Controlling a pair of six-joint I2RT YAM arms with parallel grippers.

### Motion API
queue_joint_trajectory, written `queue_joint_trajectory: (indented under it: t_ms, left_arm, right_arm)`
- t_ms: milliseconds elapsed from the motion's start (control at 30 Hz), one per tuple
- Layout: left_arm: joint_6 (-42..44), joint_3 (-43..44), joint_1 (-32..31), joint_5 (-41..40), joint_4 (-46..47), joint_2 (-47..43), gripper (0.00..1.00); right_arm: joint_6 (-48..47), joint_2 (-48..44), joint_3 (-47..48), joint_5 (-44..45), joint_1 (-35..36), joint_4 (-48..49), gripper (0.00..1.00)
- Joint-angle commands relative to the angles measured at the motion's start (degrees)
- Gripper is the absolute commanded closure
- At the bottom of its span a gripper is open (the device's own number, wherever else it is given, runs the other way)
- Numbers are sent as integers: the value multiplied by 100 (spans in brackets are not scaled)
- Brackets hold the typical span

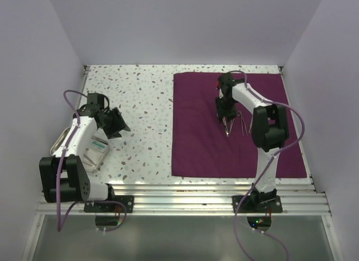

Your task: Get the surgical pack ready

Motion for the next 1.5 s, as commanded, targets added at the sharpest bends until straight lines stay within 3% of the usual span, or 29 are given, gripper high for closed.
queue_joint_trajectory:
  t_ms: [0, 700, 867, 1100, 1233, 1467]
  left_arm:
    - [-18, 182, -82, 226, 196, 78, 46]
    - [-18, 349, -329, 481, 302, 271, 46]
    - [-18, 349, -522, 691, 346, 236, 46]
    - [-298, 297, -583, 1201, 582, 201, 43]
    - [-588, 253, -627, 1456, 802, 192, 42]
    - [-1783, 200, -1127, 2062, 1838, 113, 39]
  right_arm:
    - [-95, 86, 181, 62, -22, 32, 58]
    - [-235, 217, -619, 1, -136, 401, 63]
    - [-183, 236, -558, -34, -136, 401, 80]
    - [-33, -229, -49, 45, -145, -195, 96]
    - [-33, -467, 127, -8, -136, -468, 98]
    - [-7, -1178, 119, -973, 101, -653, 100]
